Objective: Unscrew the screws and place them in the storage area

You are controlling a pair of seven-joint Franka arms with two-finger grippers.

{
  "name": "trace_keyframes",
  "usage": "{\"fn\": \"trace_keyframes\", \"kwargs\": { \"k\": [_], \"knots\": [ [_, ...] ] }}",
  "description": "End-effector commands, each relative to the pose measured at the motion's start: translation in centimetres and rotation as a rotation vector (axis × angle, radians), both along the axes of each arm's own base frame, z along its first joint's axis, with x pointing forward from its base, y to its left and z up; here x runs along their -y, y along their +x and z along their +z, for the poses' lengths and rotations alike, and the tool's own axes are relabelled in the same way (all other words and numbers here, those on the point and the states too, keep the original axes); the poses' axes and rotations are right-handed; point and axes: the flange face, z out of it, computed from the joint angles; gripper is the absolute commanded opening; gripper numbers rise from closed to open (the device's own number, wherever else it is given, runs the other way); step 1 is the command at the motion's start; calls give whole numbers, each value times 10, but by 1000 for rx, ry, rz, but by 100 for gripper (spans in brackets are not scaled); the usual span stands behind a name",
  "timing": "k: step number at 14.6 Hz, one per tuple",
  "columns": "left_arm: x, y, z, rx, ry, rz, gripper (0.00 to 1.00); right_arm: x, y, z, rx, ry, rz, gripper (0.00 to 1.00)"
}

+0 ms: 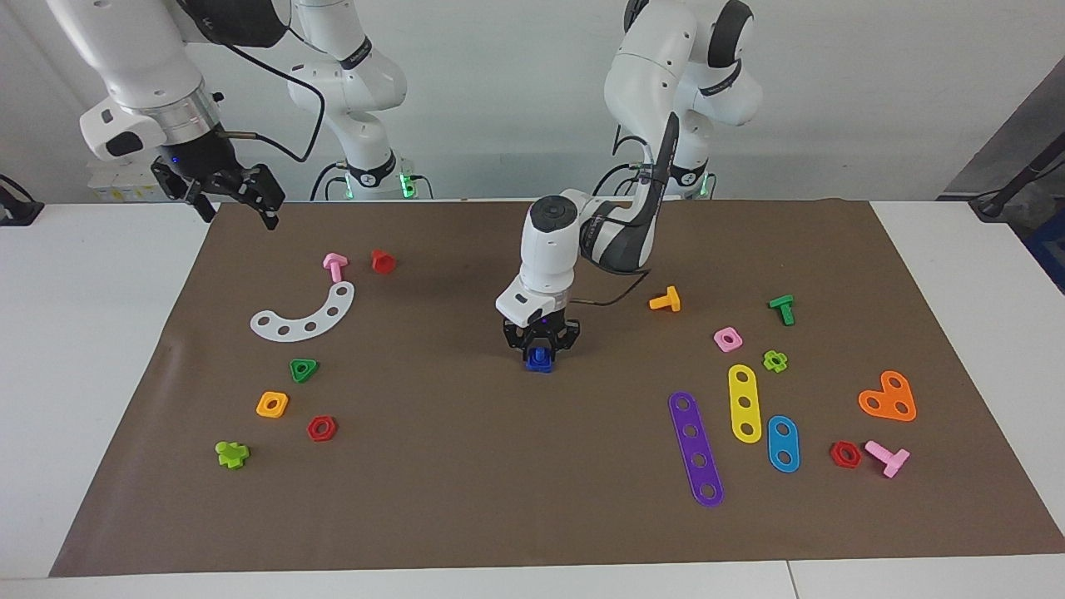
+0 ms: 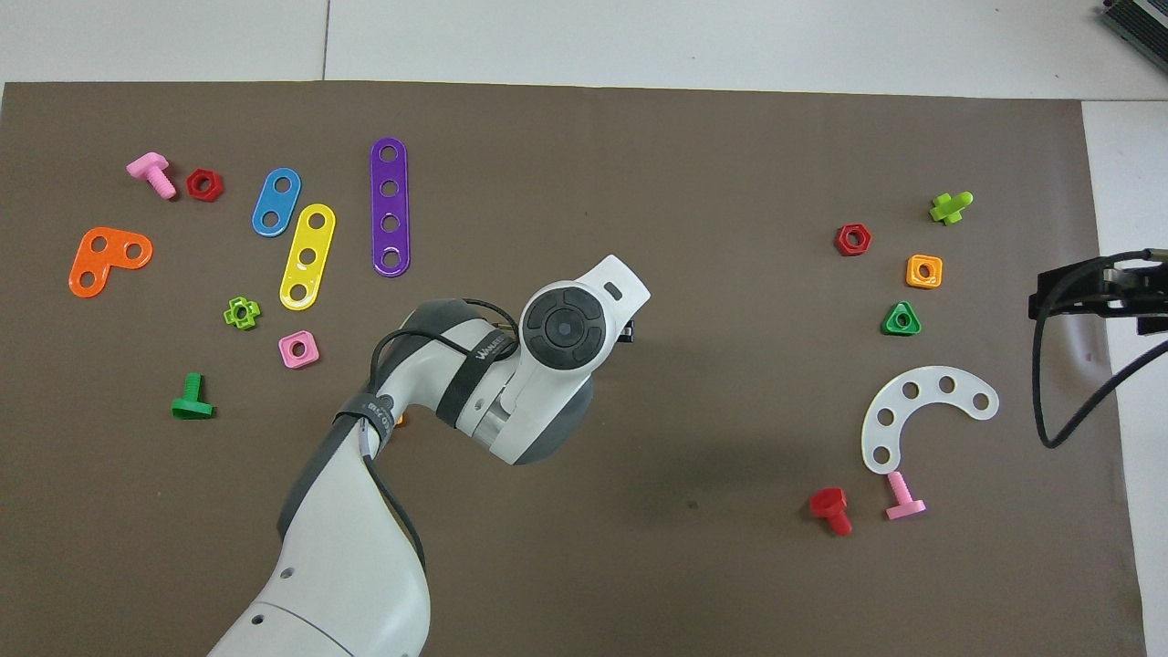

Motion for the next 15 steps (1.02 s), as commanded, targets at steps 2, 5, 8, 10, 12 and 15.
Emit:
{"fn": "trace_keyframes", "kwargs": {
  "k": [2, 5, 8, 10, 12, 15],
  "knots": [
    [-2, -1, 0, 6, 19, -16, 51, 5, -2, -1, 1, 6, 22, 100],
    [-1, 1, 6, -5, 28, -13, 50, 5, -3, -1, 0, 6, 22, 100],
    [0, 3, 14, -13, 37, -13, 48, 5, -3, -1, 0, 6, 22, 100],
    [1, 4, 15, -11, 35, -14, 47, 5, -3, -1, 0, 6, 22, 100],
    [2, 3, 15, -13, 35, -14, 47, 5, -3, 0, 1, 6, 22, 100],
    [3, 8, 24, -21, 41, -11, 47, 5, -3, 0, 1, 6, 22, 100]
  ]
}}
